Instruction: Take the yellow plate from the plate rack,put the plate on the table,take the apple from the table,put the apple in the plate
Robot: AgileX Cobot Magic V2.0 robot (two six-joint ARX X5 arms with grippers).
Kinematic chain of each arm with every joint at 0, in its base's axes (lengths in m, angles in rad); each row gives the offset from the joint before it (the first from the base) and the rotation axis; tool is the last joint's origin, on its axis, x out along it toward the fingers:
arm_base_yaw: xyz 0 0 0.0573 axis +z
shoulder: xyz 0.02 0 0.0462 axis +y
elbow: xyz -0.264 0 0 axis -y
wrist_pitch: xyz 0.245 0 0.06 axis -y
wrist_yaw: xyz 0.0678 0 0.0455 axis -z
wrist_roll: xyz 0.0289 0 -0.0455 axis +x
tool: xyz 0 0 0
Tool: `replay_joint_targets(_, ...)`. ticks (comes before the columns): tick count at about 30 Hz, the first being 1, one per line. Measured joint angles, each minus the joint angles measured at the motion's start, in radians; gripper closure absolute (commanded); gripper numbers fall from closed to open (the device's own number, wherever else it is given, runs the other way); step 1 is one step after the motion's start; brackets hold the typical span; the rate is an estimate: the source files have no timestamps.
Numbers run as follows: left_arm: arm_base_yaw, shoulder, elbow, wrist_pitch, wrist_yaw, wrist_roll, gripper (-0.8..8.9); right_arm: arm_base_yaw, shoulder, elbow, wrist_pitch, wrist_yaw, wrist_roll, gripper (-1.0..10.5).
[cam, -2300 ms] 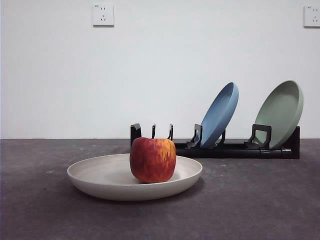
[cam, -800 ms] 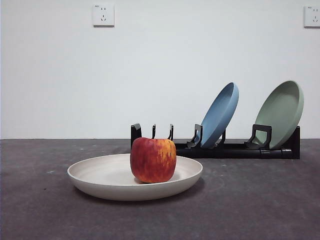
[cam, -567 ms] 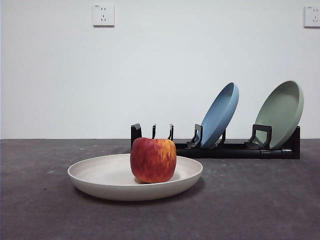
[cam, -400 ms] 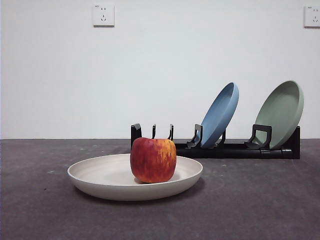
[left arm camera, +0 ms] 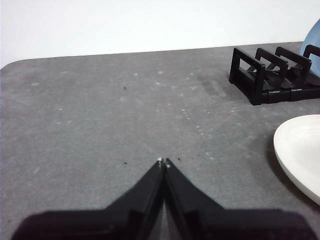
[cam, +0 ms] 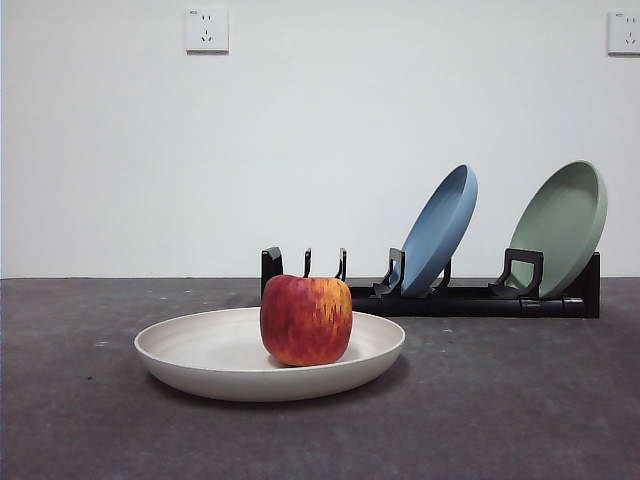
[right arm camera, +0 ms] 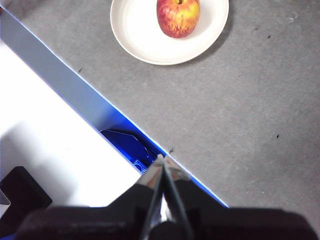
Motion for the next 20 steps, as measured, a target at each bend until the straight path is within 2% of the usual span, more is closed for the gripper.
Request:
replay_joint_targets(14, 0.0, 0.0, 0.0, 0.0, 0.0, 0.0, 8.17, 0.0, 0.0, 0.0, 0.0, 0.001, 0.0, 9.5)
replay_joint_targets(16, 0.0, 0.0, 0.0, 0.0, 0.0, 0.0, 8.17, -0.018, -0.006, 0.0, 0.0, 0.002, -0.002, 9.5)
replay_joint_targets(20, 0.0, 0.0, 0.0, 0.0, 0.0, 0.0, 8.17, -0.126, -0.07, -0.002, 0.045, -0.023, -0.049, 9.5)
